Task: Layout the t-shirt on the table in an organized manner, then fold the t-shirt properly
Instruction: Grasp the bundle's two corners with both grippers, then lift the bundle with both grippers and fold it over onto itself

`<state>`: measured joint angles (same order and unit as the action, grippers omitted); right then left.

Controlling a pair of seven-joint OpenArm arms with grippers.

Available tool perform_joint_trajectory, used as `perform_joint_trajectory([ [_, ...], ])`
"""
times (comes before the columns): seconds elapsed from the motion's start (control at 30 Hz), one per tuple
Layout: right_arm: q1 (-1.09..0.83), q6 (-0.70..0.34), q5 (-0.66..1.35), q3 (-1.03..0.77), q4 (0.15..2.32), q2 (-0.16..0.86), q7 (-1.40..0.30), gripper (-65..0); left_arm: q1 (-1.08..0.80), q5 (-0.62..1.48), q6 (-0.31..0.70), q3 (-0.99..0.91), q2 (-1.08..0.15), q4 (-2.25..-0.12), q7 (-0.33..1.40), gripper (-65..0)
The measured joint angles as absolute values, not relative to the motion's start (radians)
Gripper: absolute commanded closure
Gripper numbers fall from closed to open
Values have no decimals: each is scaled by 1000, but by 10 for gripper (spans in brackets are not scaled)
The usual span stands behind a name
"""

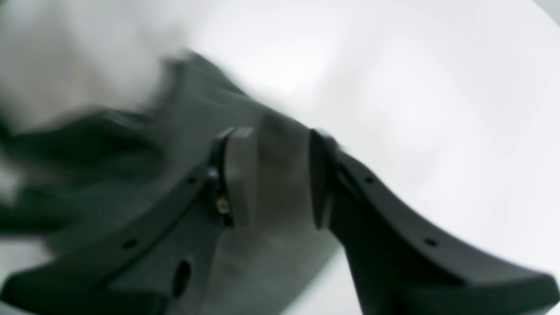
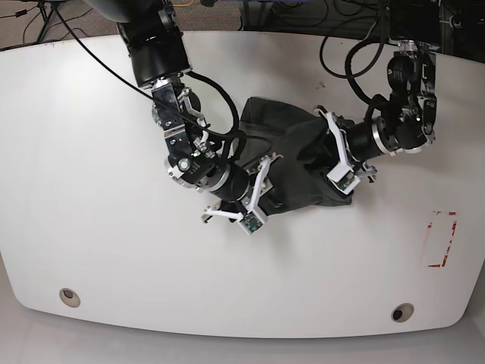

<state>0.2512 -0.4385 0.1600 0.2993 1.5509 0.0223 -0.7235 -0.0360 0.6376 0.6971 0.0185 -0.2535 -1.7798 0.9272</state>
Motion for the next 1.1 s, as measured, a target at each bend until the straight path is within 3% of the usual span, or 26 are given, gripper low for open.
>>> perform_joint_trajectory([
  [0.17,291,-479,139,295,1483,31,-717,-178,-67,534,696,19,-187,-1784,932,-103],
  [0.63,282,-490,153,300,1216,101,-410,-174,-94,389,696,49,-181,-1757,926,-103],
  [1.1,160,-490,188,293,1254,200,-290,-174,102,379,707,54,-220,-1387,890,-103],
])
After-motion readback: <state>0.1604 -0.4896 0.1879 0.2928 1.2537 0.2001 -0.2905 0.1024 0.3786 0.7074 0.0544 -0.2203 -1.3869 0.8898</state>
